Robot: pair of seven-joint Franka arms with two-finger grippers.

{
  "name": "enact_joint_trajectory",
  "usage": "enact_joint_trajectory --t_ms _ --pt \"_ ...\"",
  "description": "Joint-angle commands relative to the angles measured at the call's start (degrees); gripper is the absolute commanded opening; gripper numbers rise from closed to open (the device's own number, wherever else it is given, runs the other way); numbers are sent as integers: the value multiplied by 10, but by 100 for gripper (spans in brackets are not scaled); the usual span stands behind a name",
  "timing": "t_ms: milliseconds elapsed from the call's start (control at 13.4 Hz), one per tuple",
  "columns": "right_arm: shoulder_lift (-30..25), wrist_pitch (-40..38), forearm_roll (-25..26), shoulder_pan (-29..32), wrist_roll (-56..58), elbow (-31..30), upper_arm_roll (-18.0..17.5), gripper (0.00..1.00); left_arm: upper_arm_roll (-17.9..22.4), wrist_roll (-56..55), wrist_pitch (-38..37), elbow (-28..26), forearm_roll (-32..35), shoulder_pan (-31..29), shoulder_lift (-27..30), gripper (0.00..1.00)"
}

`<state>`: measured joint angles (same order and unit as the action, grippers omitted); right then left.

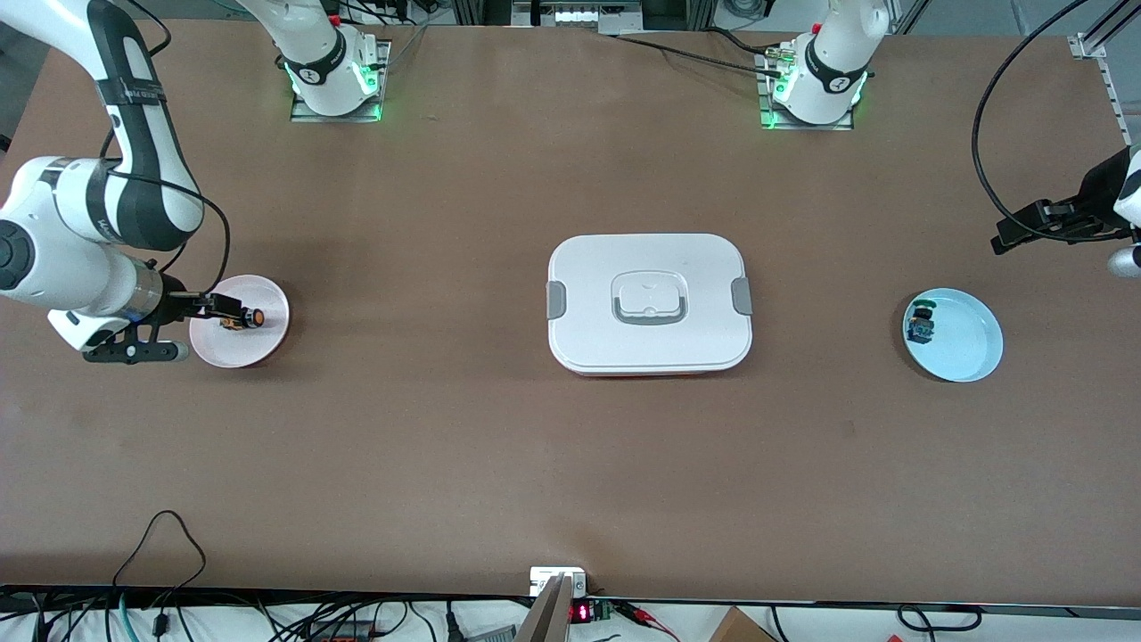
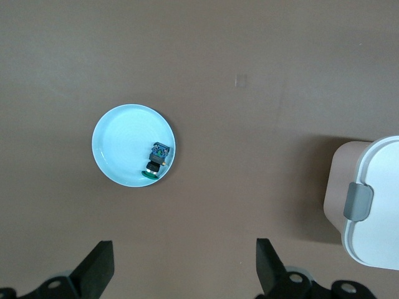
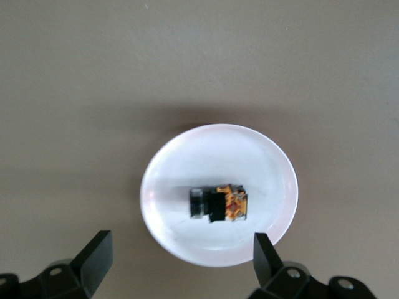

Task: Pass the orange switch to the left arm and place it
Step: 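Close the right gripper on the orange switch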

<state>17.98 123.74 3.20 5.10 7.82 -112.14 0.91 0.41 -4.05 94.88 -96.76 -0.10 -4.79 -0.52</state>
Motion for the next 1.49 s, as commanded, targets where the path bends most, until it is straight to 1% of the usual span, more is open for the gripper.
enact_joint_trajectory --t_ms 0,297,595,669,892,1115,1264,1413 --pt "-20 70 1 14 26 -66 -6 100 -4 4 1 4 7 -4 -1 100" --pt "0 165 -4 21 25 -110 -6 100 -5 4 1 4 10 -3 -1 100" --pt "34 214 -6 31 24 -112 -6 100 -6 4 0 11 10 -3 -1 100" --pt "43 220 -6 40 24 -112 -6 100 -6 4 0 11 10 -2 -1 100" --pt "57 237 -10 42 24 -113 -6 100 -6 4 -3 11 9 -3 -1 100" --pt "59 251 -10 43 23 -127 -6 100 -7 4 -2 11 10 1 -1 100" --pt "62 277 -10 43 23 -141 -6 100 -6 4 -2 12 10 -2 -5 100" --pt "63 279 -10 43 24 -142 -6 100 -3 4 -2 12 10 -4 -6 100"
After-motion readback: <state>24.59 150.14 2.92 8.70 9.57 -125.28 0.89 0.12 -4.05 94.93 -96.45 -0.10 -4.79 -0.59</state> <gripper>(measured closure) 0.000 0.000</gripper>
